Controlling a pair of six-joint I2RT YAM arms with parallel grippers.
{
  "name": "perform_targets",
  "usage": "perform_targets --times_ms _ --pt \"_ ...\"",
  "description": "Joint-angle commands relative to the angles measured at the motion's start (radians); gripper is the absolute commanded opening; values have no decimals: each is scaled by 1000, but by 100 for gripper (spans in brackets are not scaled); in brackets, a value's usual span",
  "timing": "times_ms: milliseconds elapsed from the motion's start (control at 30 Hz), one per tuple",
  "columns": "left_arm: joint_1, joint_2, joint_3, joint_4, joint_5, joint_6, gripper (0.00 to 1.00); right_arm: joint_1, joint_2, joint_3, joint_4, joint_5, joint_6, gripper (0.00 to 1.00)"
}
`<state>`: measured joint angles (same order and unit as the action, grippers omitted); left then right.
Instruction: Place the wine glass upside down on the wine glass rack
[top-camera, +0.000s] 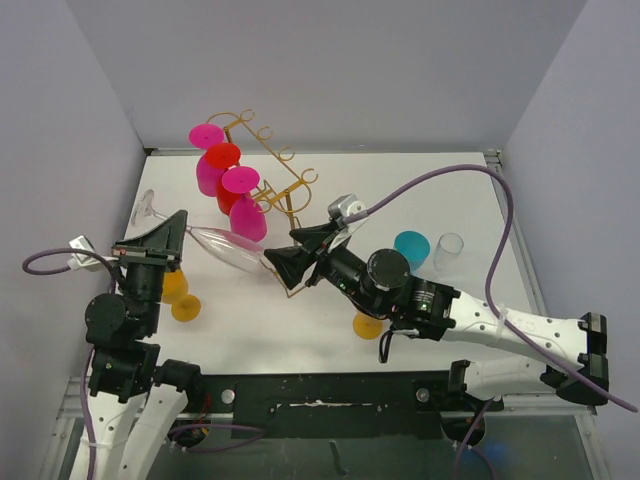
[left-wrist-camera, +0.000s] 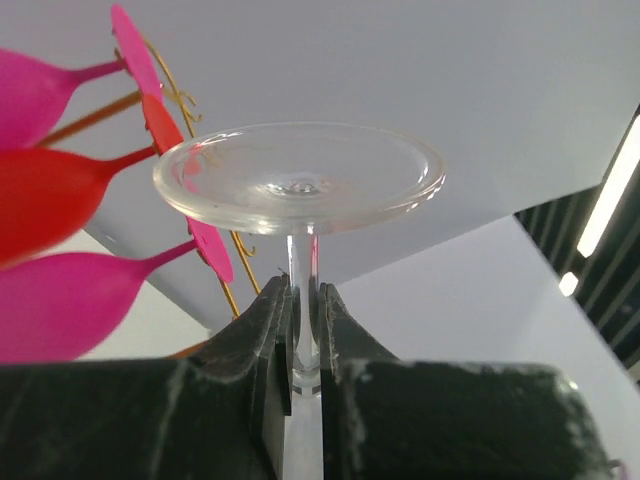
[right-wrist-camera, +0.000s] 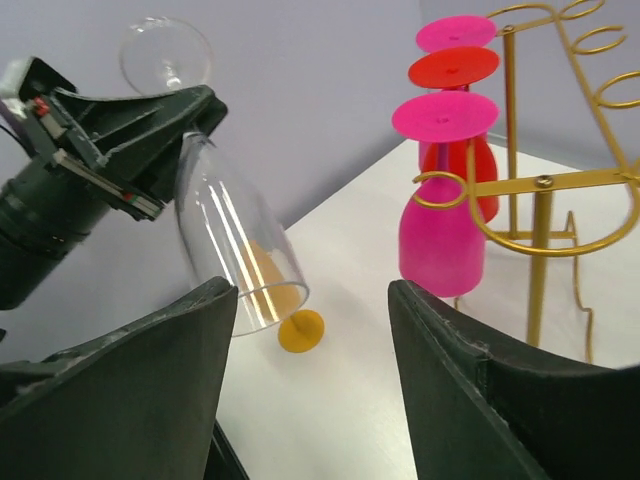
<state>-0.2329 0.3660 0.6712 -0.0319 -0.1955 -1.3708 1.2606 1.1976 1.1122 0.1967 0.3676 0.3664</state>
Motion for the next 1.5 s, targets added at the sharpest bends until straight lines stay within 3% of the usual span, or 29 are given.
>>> perform_targets --times_ms 0,200,400,633,867,1000,1200,1467 --pt "-2 48 107 81 125 473 0 -45 -84 46 -109 -54 -47 64" --pt "-2 154 200 6 353 847 0 -94 -121 104 -163 -149 -36 67" --pt "-2 224 223 1 572 1039 0 -109 -63 236 -191 -199 0 69" --pt "-2 254 183 46 634 1144 0 -132 42 374 -254 -123 84 69" --pt "-2 252 134 87 659 1209 0 -176 71 397 -275 -113 133 69" --pt "-2 261 100 124 740 1244 0 -192 51 369 -290 -76 149 69" --pt "-1 318 56 211 746 1281 0 -224 -1 302 -283 -64 171 69" --pt "-2 415 6 418 793 1273 0 -243 -68 228 -265 -36 170 69"
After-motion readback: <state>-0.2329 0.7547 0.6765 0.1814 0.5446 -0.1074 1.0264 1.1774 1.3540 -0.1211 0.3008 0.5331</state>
